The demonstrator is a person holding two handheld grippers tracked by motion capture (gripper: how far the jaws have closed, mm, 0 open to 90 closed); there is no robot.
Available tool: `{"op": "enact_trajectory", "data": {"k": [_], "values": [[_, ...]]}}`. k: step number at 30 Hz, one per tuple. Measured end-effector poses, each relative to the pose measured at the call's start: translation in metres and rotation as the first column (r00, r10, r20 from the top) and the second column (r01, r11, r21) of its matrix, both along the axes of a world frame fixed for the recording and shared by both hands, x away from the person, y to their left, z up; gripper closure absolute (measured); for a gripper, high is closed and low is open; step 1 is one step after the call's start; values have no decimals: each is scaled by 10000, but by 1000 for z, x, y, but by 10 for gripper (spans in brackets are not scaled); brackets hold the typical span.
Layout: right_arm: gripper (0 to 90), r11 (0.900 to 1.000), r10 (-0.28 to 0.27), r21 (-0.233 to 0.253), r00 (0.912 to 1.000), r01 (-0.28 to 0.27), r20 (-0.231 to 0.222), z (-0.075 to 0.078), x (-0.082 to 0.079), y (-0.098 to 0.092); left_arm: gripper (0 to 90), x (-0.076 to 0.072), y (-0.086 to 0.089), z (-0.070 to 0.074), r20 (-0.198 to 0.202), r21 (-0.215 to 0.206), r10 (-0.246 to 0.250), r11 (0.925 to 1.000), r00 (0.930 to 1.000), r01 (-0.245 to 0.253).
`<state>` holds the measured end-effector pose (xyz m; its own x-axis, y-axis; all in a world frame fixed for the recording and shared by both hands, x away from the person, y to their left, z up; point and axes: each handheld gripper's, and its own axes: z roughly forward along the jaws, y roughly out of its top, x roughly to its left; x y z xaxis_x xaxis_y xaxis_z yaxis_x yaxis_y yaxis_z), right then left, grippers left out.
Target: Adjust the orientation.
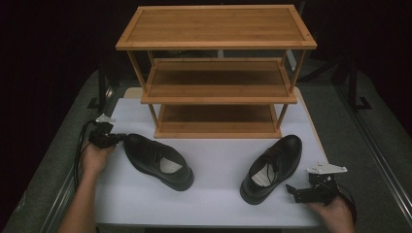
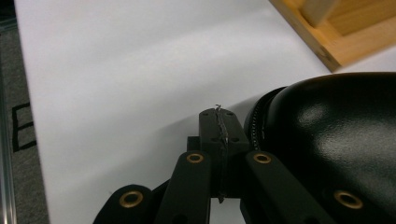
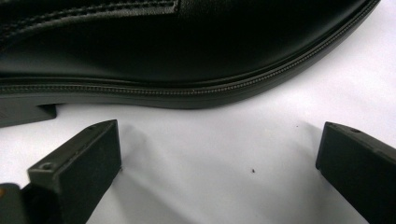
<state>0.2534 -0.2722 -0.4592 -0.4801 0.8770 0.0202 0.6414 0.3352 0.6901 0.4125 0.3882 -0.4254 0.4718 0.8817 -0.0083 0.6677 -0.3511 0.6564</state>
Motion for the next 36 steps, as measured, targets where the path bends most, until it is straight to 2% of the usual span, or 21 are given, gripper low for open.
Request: {"op": "enact_trajectory", "data": {"k": [9, 12, 20, 23, 24, 30, 33, 36], "values": [[0, 10000, -4, -8, 10000, 4, -4, 0, 0, 0, 900, -12, -19, -2, 64, -285, -371, 9989, 9993, 372], [0, 10000, -4, -9, 10000, 4, -2, 0, 0, 0, 900, -16, -28, -2, -1, -396, -632, 9972, 9980, 631], [0, 10000, 4, -15, 10000, -4, 9, 0, 0, 0, 900, -23, -48, -2, -61, -300, -1138, 9931, 9935, 1136], [0, 10000, 1, -16, 10000, -1, 8, 0, 0, 0, 900, -26, -56, -2, -108, -397, -1394, 9895, 9902, 1389], [0, 10000, 5, -19, 10000, -5, 13, 0, 0, 0, 900, -28, -61, -1, -143, -343, -1599, 9866, 9870, 1594], [0, 10000, 6, -21, 10000, -6, 14, 0, 0, 0, 900, -30, -71, 1, -110, -369, -1830, 9825, 9831, 1825], [0, 10000, 6, -19, 10000, -6, 12, 0, 0, 0, 900, -31, -74, 0, -173, -205, -1887, 9819, 9819, 1884], [0, 10000, 7, -17, 10000, -7, 13, 0, 0, 0, 900, -30, -74, -1, -231, -246, -1866, 9822, 9822, 1860]]}}
